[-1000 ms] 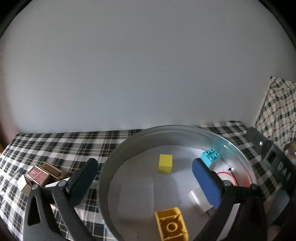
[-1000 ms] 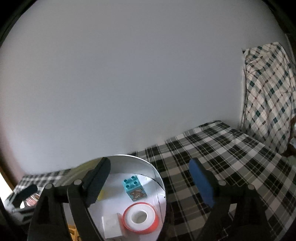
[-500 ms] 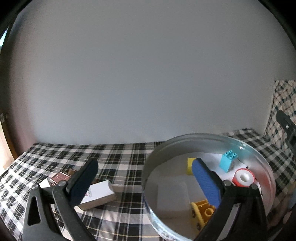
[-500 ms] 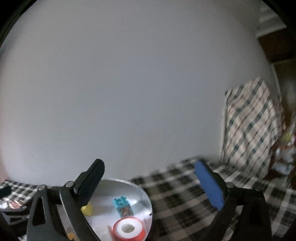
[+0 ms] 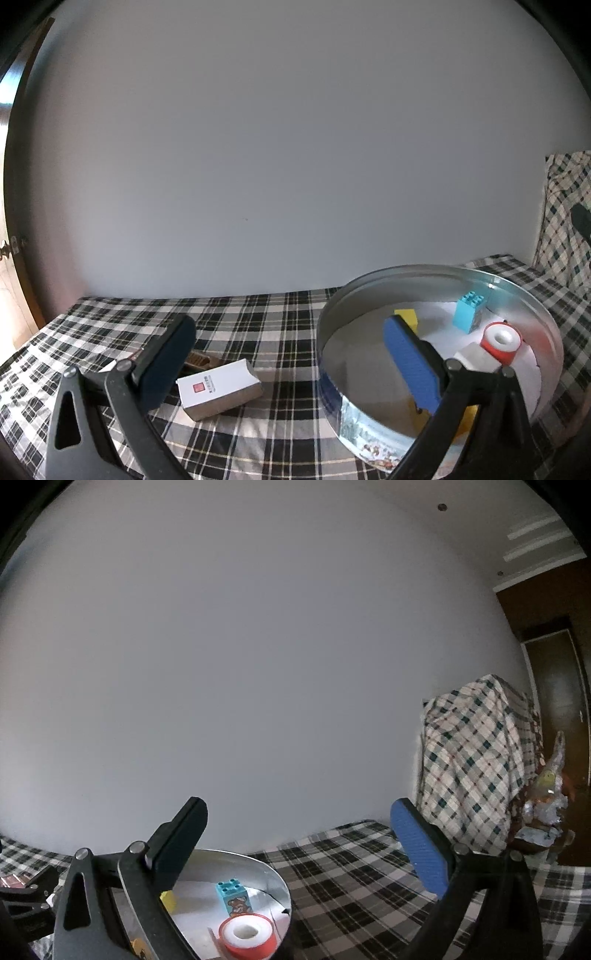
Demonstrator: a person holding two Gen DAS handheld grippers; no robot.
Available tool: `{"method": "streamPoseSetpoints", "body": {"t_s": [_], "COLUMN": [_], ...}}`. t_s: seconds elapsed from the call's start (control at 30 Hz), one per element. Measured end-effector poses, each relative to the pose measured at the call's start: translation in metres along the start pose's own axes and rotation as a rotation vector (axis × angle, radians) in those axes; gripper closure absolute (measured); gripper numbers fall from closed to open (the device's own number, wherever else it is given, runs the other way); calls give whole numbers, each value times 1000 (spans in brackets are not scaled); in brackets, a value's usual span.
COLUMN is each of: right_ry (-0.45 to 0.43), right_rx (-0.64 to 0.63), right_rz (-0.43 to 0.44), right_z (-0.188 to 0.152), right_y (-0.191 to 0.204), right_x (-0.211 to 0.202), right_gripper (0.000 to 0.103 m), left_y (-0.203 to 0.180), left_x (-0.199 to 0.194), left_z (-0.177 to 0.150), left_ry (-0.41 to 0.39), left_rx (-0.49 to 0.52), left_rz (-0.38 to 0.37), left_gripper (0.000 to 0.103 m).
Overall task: Organize rigid objects
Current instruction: 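Withdraw both open tools from the tin toward the remaining table objects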
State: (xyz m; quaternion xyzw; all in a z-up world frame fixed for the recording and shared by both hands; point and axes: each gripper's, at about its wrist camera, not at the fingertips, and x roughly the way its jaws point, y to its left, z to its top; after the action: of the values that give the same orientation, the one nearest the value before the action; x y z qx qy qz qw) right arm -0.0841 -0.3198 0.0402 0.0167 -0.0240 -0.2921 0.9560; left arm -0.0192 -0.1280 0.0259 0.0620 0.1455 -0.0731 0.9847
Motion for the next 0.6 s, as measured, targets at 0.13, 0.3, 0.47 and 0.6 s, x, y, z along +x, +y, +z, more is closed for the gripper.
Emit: {"method": "streamPoseSetpoints", "body": {"t_s": [0.13,0.3,0.47,0.6], "right_ry": [14,14,6,-8], "right_rx": [17,19,32,16], "right_rz": [-24,-40,-40,-42], "right_z": [0,1,2,2], "right_y": [-4,-4,-2,6], "right_x": [-3,-13,-28,-36], "right_gripper": [2,2,2,2], "left_y": [6,15,23,33], "left_x": [-2,-3,-4,-4], "left_z": [-1,-3,-5,-7], "left_ry": [10,27,28,29], "left_rx": [-13,-25,-15,-14], "left_rz": [-12,-20,-19,-17], "left_gripper": [1,1,1,1]}}
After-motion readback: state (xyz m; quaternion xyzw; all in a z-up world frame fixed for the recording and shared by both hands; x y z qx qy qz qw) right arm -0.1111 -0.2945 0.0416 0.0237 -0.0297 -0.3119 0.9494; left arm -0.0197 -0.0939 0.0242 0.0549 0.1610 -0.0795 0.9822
